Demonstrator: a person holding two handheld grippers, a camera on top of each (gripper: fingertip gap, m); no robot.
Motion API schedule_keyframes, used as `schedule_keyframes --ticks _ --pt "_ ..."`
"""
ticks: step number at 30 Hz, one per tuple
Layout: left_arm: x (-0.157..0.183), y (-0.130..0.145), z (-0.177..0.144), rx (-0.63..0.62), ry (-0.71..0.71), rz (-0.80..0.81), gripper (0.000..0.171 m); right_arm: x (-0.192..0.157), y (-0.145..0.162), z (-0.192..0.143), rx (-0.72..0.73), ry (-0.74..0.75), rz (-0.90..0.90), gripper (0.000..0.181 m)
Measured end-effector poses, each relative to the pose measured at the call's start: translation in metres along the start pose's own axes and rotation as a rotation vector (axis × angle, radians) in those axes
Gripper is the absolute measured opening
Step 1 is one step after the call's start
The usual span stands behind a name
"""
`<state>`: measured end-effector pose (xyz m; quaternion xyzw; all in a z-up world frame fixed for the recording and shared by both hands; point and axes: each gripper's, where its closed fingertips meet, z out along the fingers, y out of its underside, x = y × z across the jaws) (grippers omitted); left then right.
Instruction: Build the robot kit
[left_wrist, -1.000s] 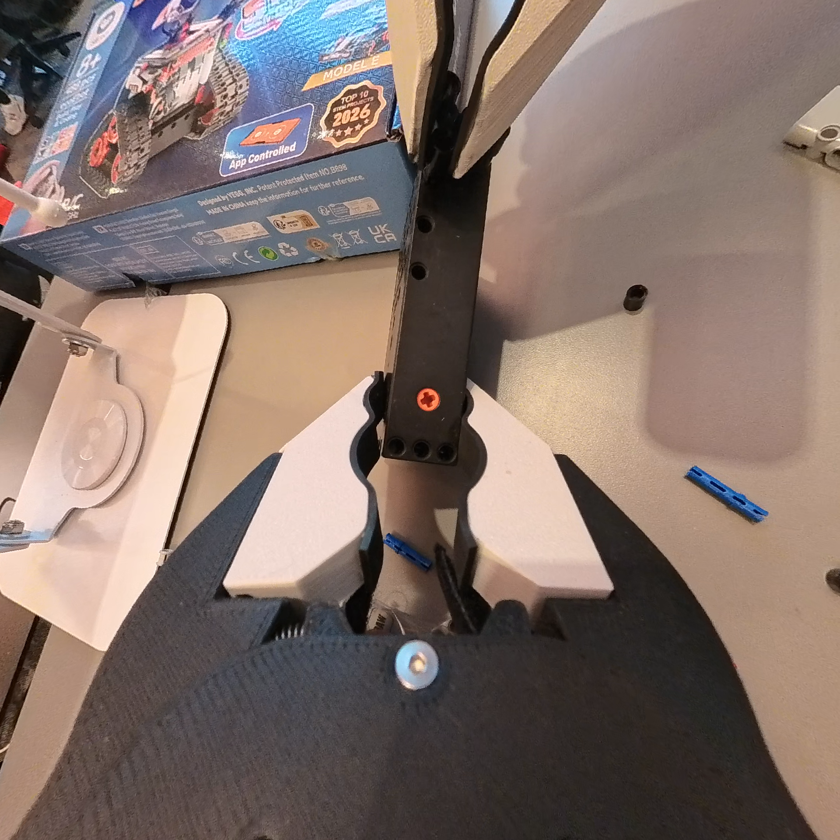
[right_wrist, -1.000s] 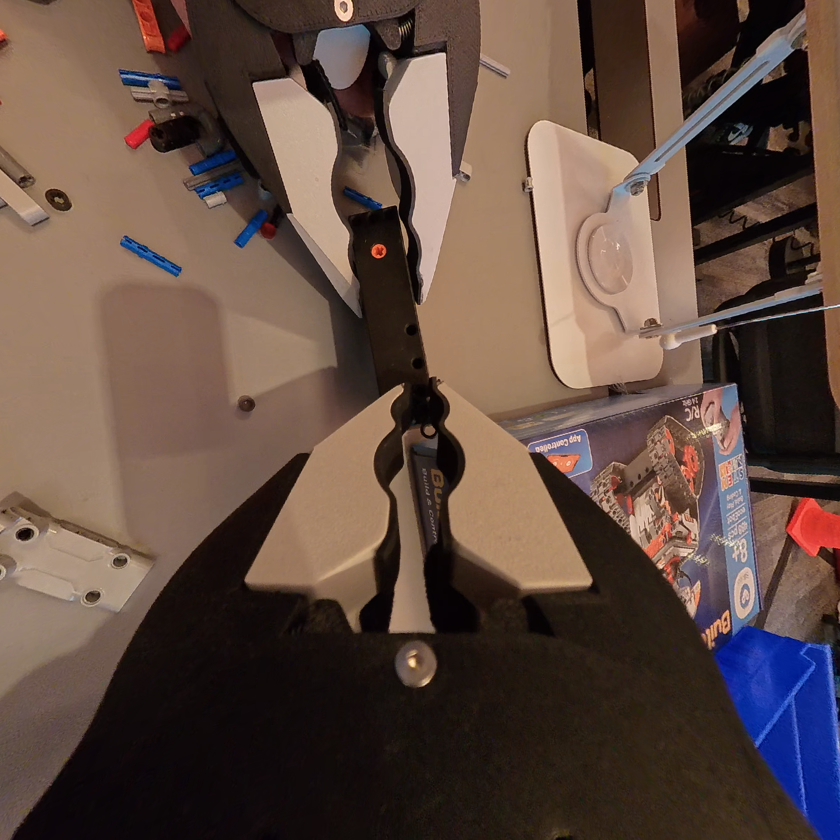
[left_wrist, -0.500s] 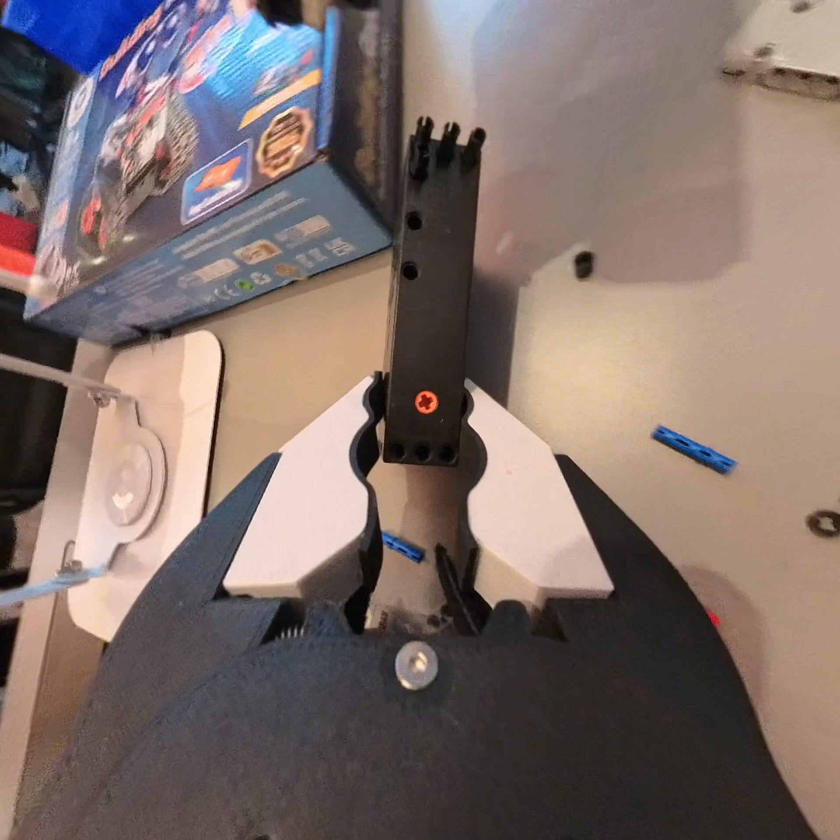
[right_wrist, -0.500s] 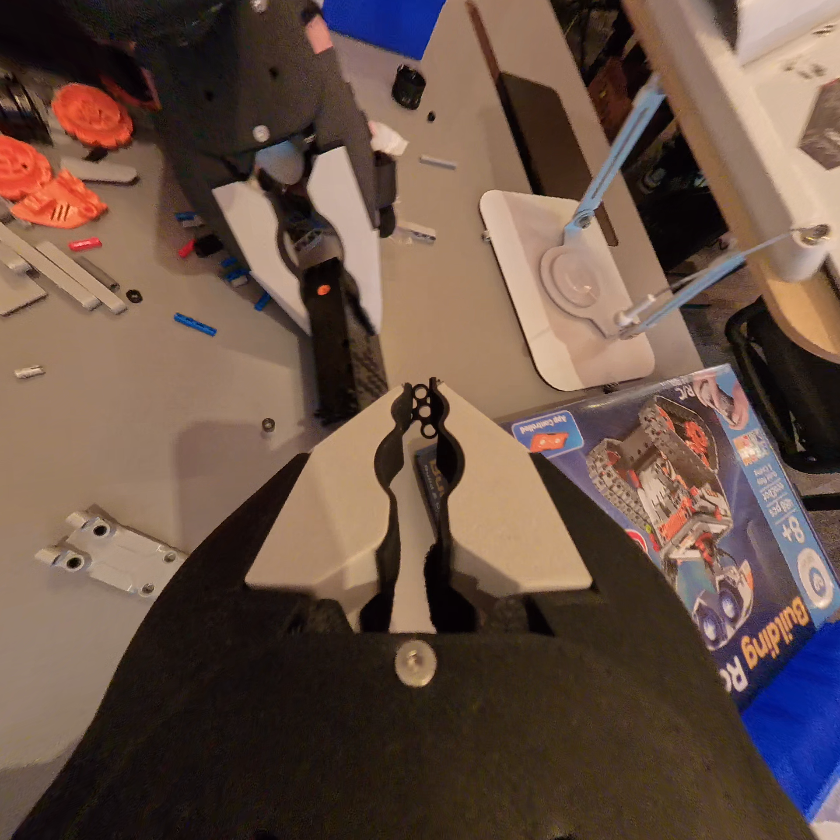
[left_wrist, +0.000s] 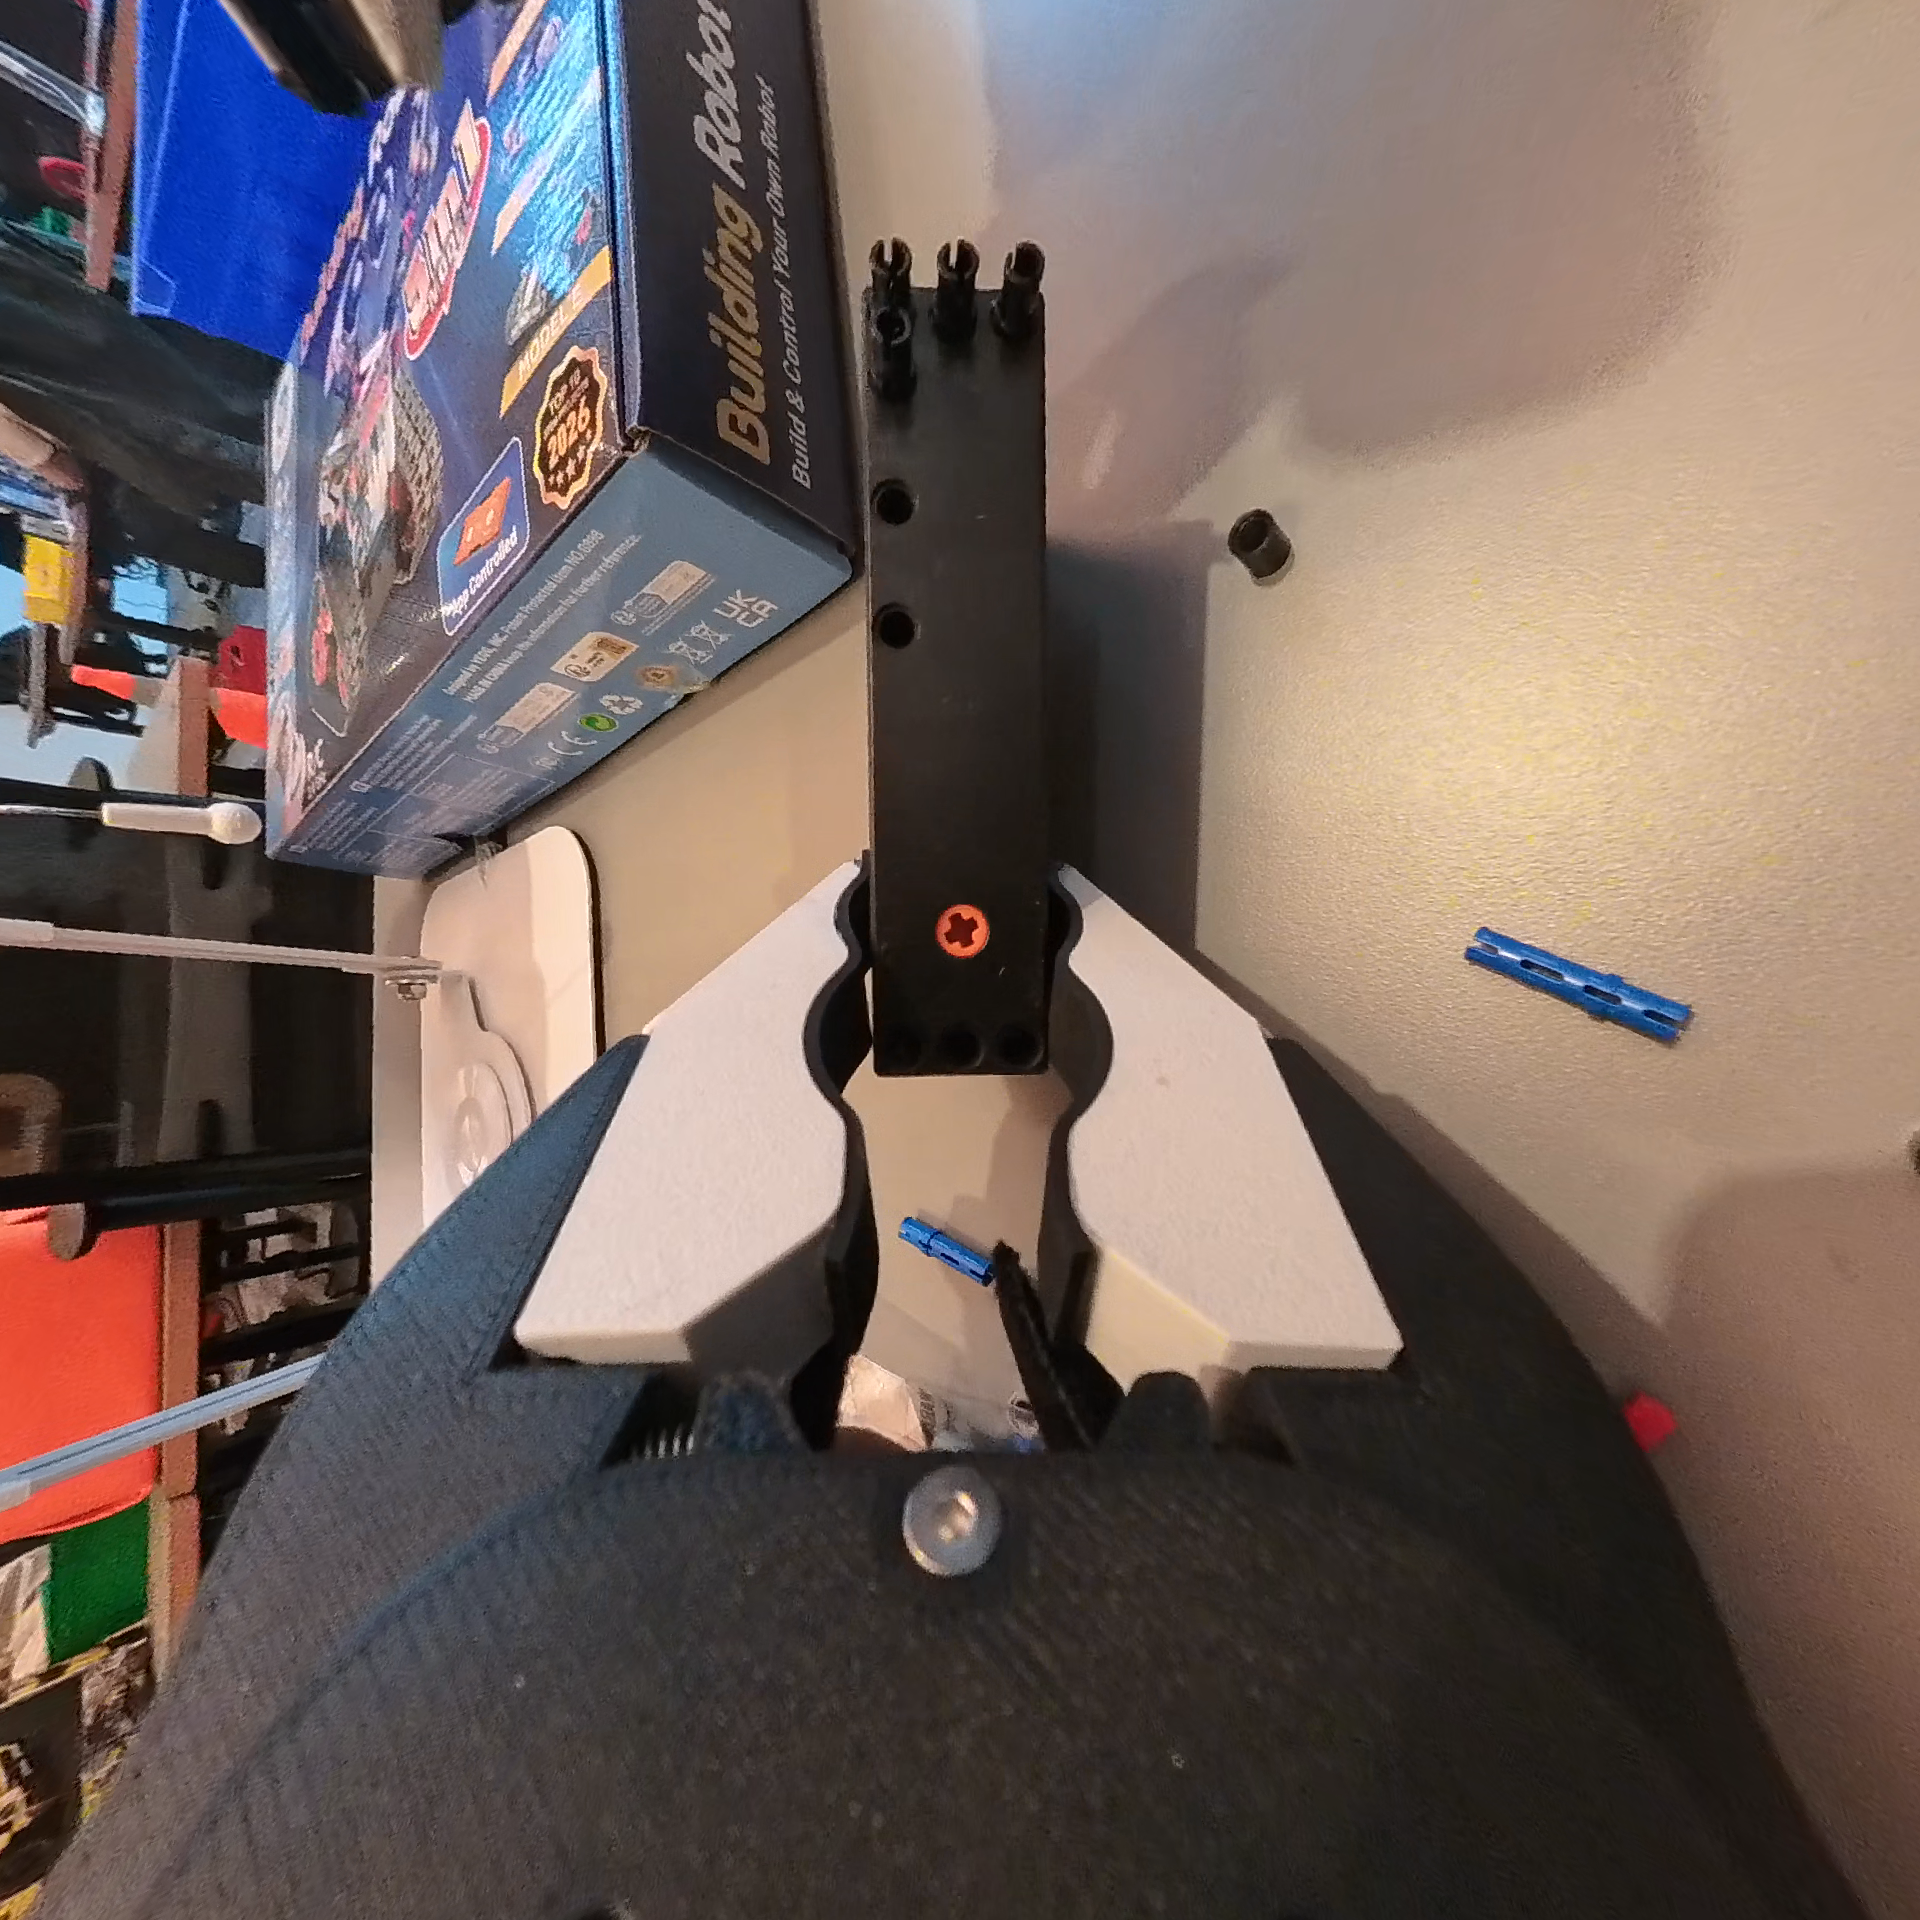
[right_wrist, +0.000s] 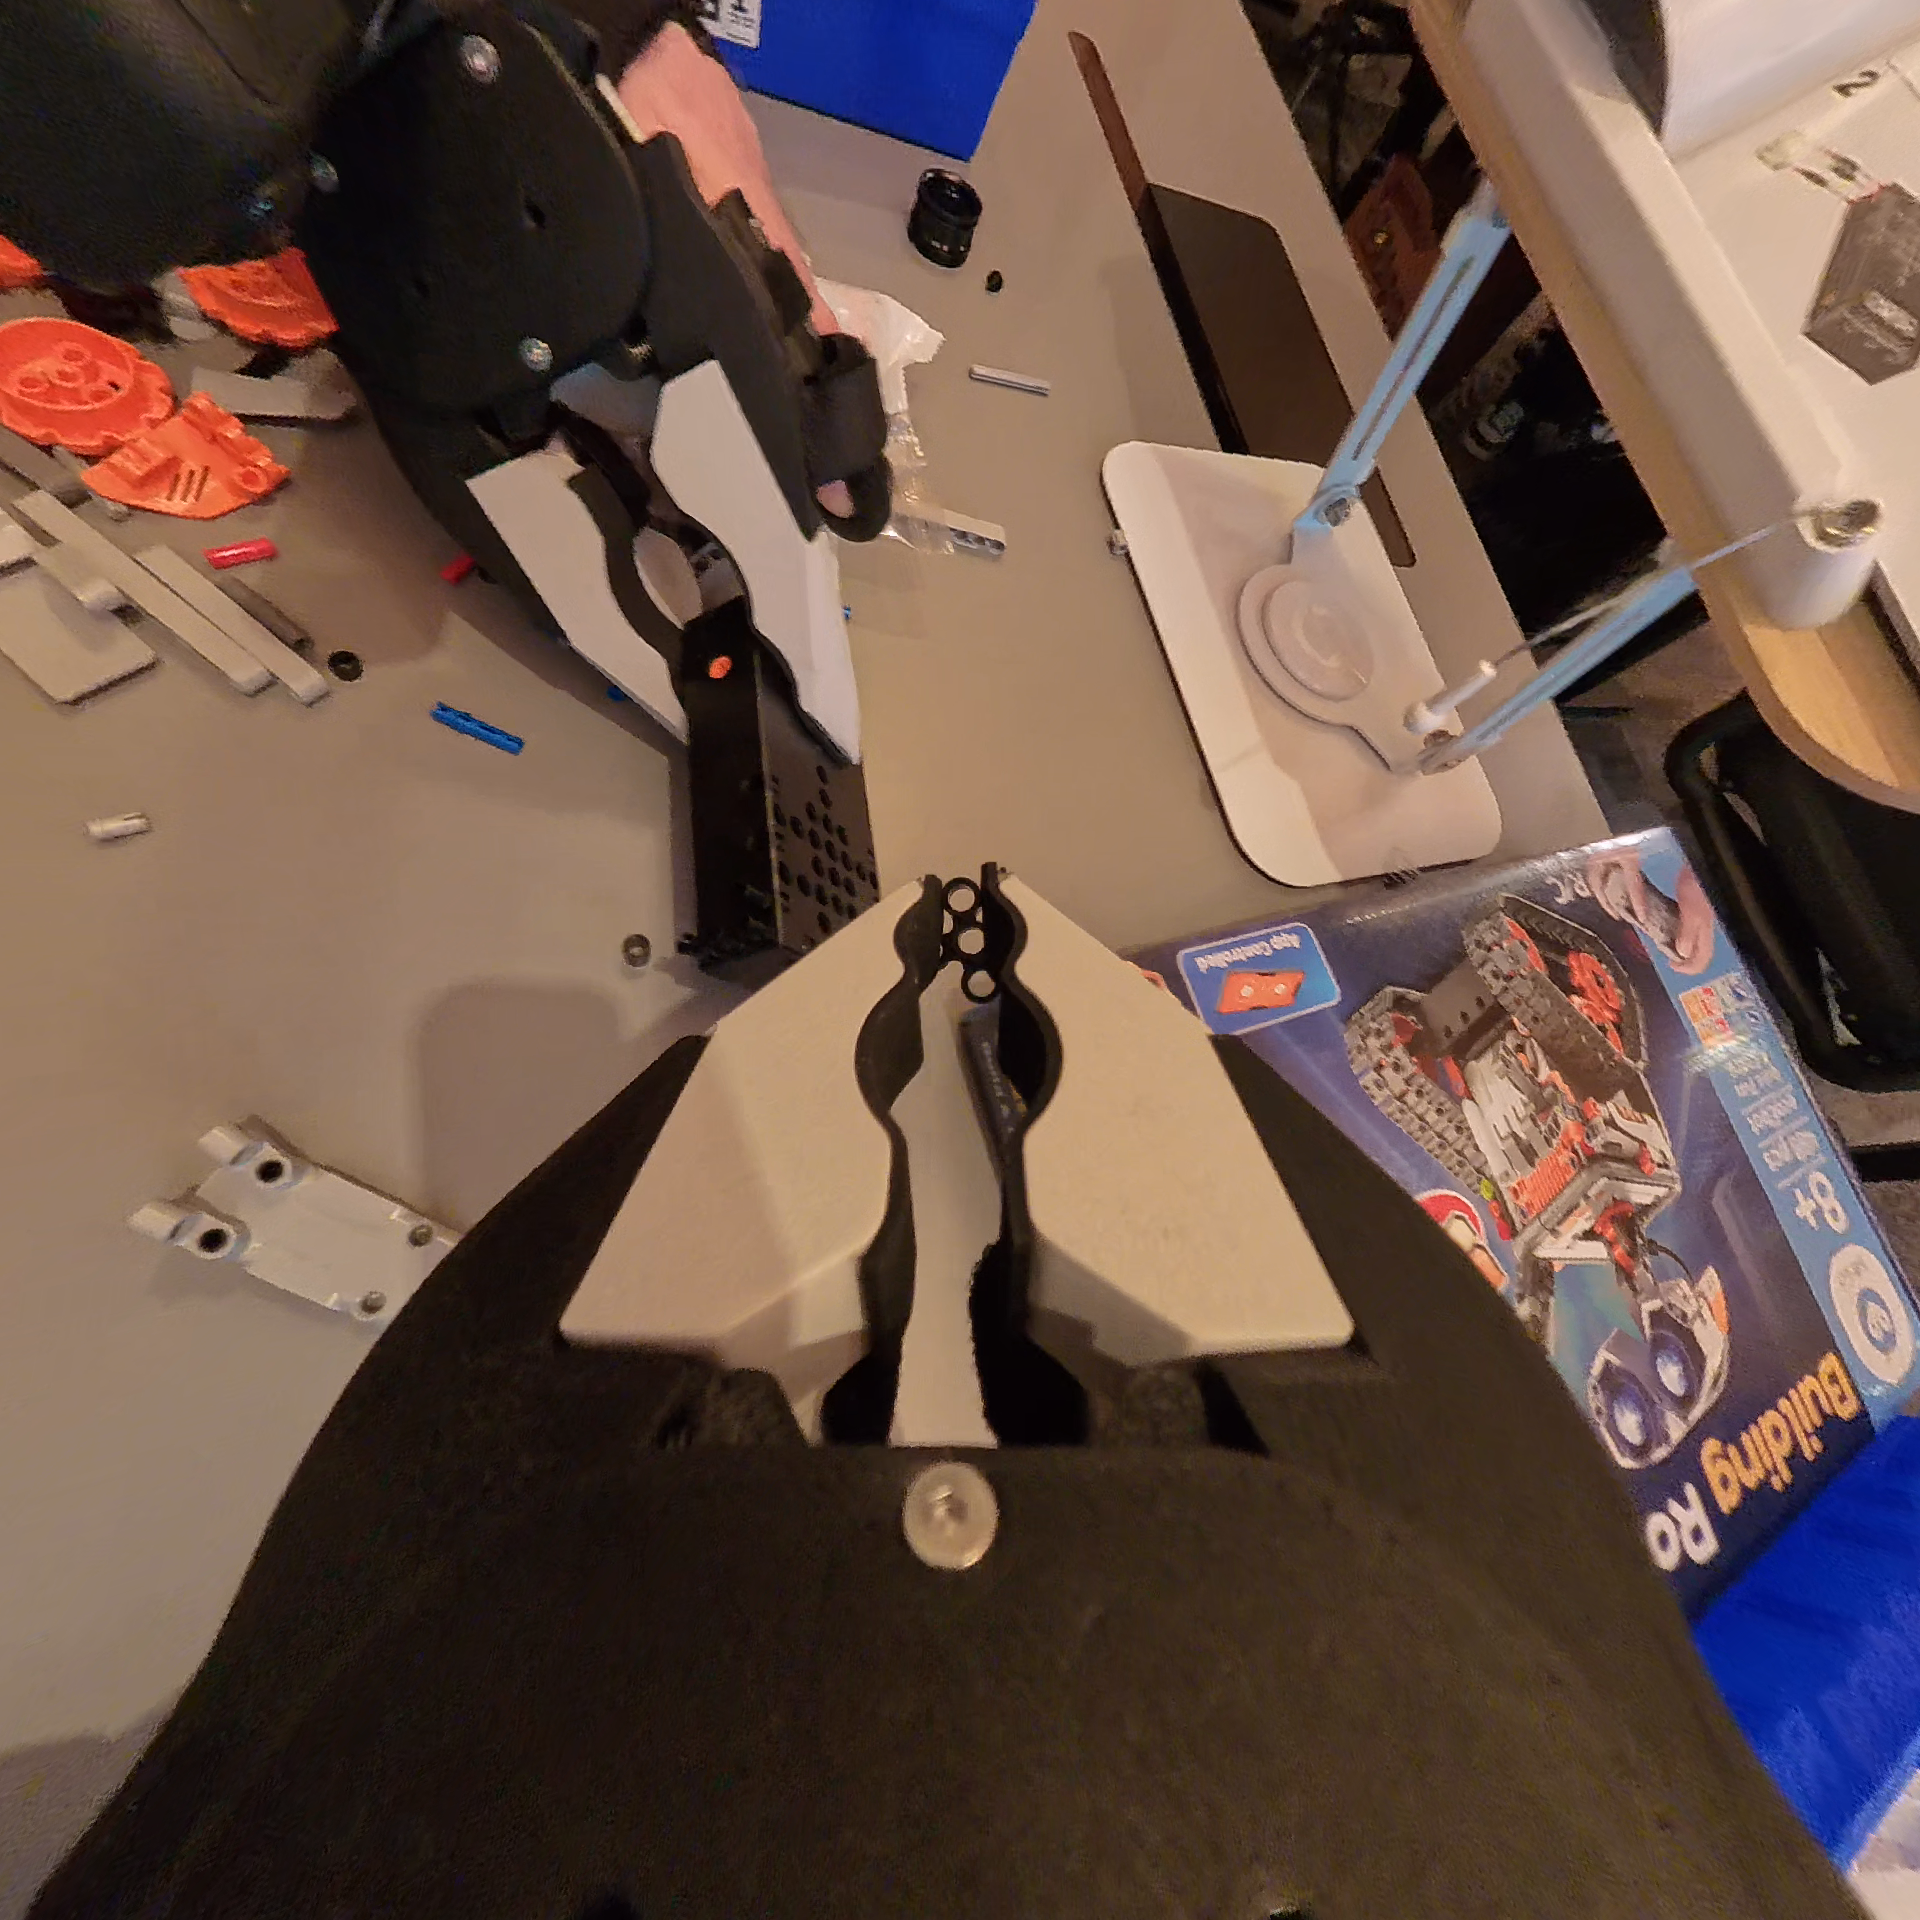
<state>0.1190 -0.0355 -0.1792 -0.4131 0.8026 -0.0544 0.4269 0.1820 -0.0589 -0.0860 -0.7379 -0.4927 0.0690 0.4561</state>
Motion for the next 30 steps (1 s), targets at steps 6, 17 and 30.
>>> schedule_keyframes --ticks 6,17,30 --pt "-0.001 -0.001 0.001 0.034 0.048 -0.121 0.028 -0.038 -0.004 0.021 -0.035 -0.118 -0.034 0.005" --pt "-0.001 -0.003 0.002 0.057 0.088 -0.202 0.028 -0.047 0.0 0.034 -0.074 -0.123 -0.053 0.005" --pt "-0.001 -0.003 0.003 0.062 0.091 -0.214 0.029 -0.044 0.007 0.033 -0.119 -0.104 -0.066 0.005"
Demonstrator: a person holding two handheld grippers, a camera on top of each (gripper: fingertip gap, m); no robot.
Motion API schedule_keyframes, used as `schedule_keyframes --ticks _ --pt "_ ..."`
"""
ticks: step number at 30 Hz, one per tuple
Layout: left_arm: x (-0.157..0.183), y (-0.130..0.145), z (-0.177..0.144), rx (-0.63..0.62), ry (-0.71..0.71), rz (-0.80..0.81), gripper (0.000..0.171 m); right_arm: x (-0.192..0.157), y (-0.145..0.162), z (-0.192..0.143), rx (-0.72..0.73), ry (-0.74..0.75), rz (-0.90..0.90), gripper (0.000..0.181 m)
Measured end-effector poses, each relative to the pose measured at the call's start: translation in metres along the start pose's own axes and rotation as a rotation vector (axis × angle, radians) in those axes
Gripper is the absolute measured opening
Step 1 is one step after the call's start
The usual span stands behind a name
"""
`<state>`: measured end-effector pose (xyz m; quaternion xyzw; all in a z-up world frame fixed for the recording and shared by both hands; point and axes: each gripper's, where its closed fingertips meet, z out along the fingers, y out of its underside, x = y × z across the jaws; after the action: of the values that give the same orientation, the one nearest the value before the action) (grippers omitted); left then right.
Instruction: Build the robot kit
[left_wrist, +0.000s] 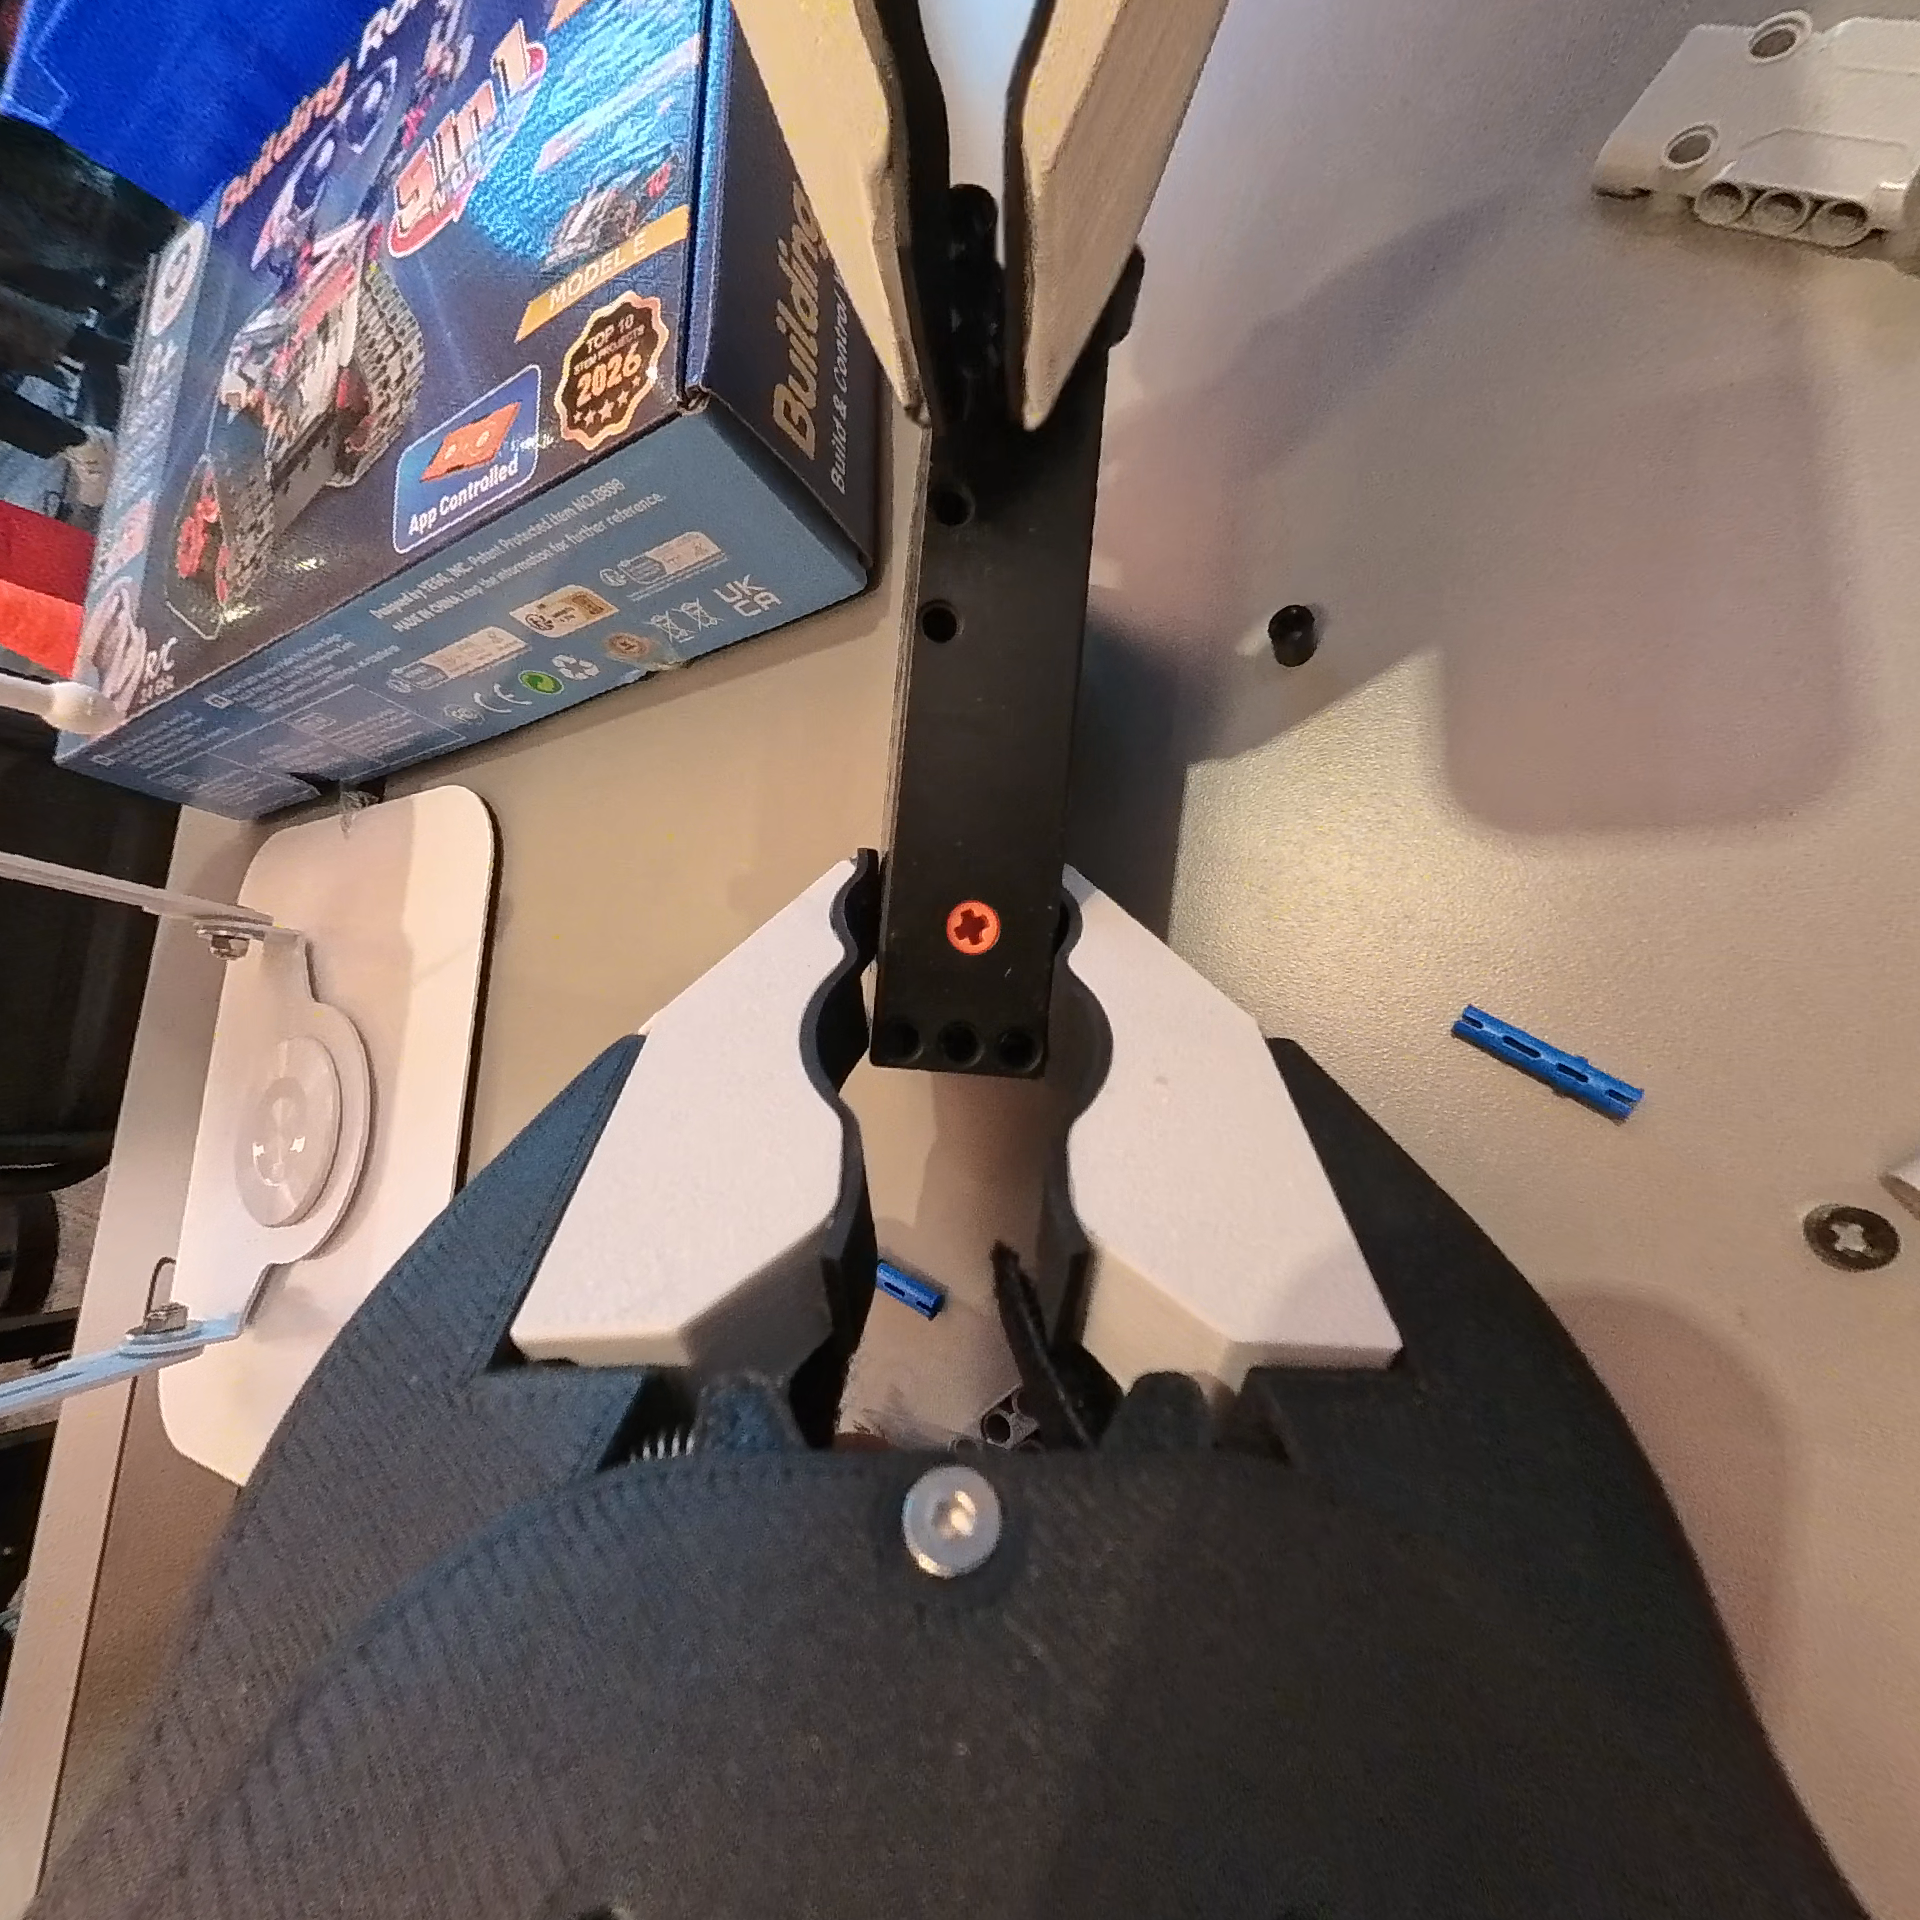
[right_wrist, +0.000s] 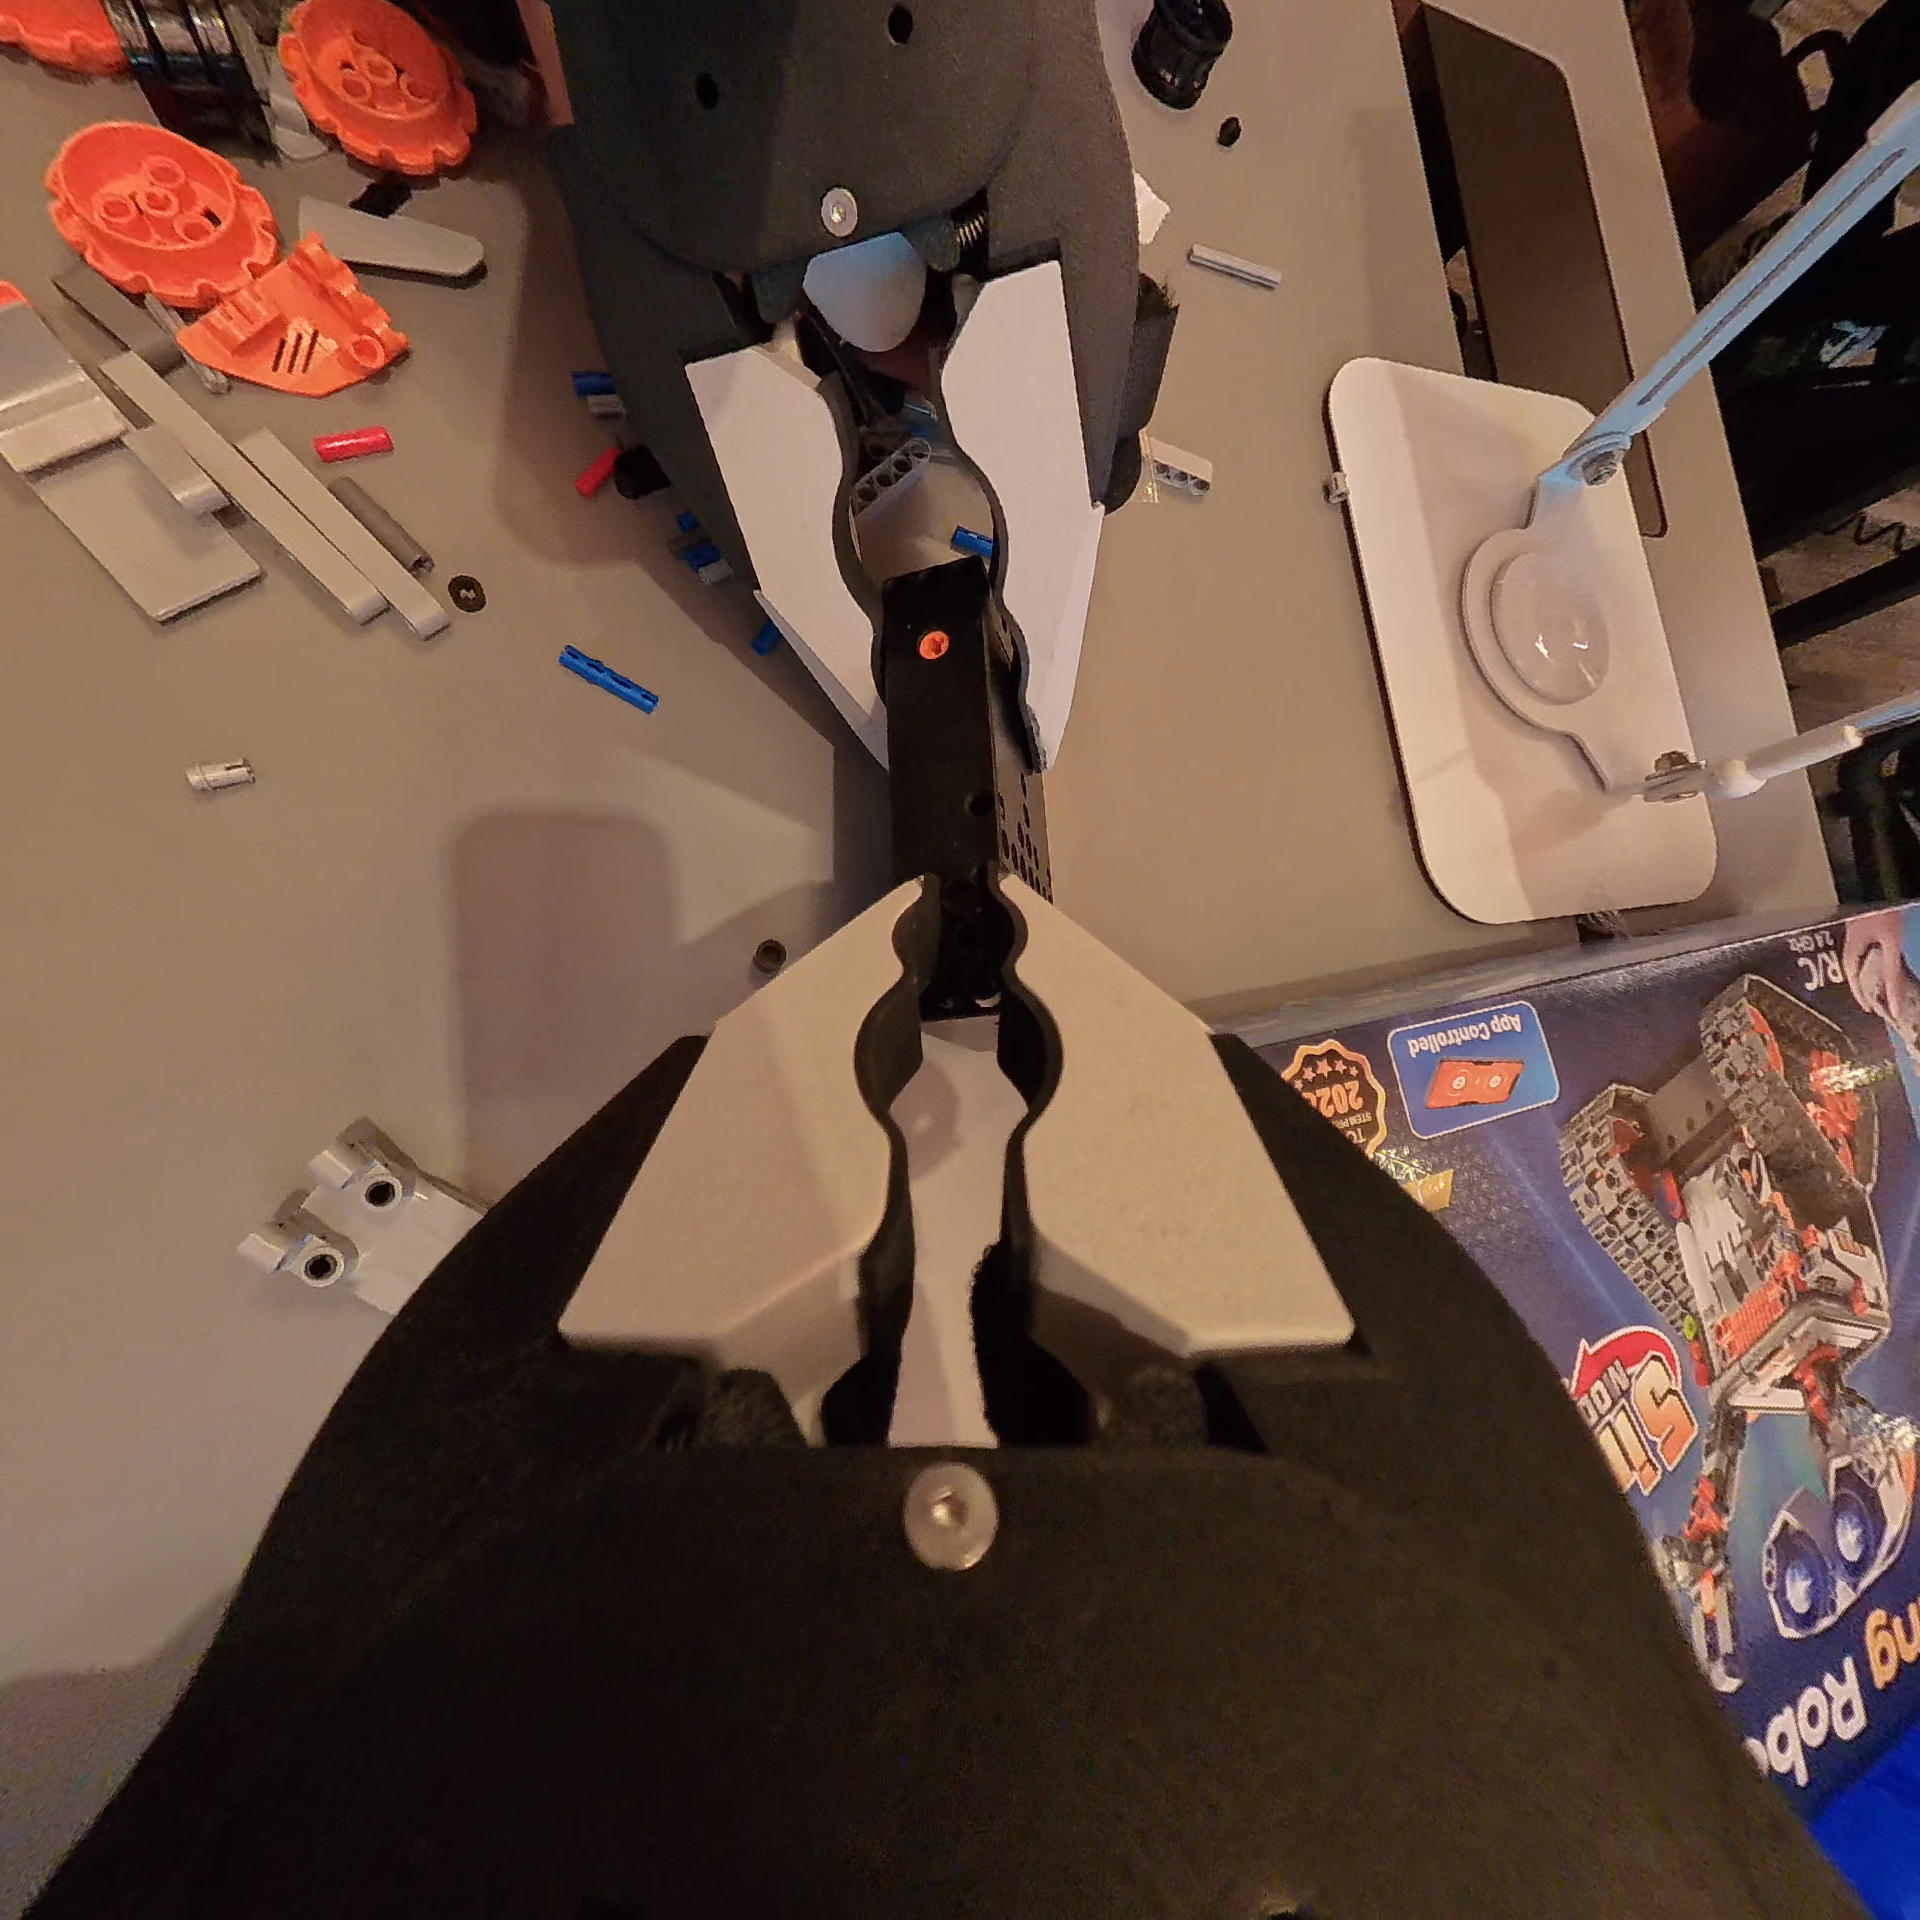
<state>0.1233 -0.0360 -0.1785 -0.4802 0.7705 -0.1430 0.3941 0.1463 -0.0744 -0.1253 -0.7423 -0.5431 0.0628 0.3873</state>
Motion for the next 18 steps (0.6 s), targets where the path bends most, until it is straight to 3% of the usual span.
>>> schedule_keyframes --ticks 18 --pt "-0.0002 -0.0009 0.0013 0.019 0.013 -0.032 0.029 0.0038 -0.0021 -0.0001 0.183 0.103 0.063 0.005"
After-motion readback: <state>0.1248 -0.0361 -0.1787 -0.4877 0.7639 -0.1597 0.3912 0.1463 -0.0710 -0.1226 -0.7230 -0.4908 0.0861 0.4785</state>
